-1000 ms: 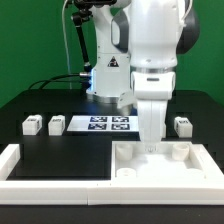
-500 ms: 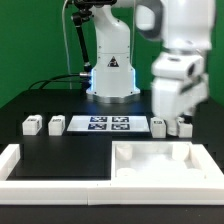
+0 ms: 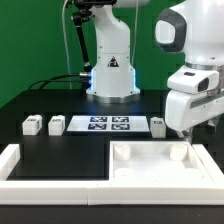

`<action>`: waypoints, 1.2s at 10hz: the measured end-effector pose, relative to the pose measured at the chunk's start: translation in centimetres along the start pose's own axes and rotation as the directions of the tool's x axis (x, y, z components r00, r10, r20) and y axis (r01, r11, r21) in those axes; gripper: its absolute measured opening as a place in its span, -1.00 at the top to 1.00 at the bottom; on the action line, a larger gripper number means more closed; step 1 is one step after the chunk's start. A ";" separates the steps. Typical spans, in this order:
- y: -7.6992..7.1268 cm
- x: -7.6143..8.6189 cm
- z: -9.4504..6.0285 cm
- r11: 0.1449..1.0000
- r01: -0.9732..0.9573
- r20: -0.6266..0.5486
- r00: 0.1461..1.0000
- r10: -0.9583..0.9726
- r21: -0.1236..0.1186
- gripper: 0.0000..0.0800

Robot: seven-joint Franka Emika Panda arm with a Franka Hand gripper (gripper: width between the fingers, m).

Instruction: Assemble square table

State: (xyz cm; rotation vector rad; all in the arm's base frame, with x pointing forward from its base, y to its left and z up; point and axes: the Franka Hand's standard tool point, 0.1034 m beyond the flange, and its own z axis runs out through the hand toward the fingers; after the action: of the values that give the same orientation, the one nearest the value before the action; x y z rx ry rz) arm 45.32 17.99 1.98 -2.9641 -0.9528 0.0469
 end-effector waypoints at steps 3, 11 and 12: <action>-1.2 -2.2 -2.1 0.976 -0.216 0.049 0.975 0.216 -0.007 -0.62; -1.0 -2.9 -2.8 0.888 -0.460 0.083 0.885 0.458 0.004 -0.62; -0.8 -3.6 -3.1 0.889 -0.459 0.147 0.879 0.454 -0.004 -0.62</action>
Offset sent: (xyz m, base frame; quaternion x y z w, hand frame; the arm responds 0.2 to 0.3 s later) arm -0.0065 -0.0140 0.0611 0.0011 -0.0390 0.2101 0.9769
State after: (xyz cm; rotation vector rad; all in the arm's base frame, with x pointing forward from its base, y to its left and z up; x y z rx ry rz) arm 42.04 16.47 5.20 -3.1147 -0.2291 0.2860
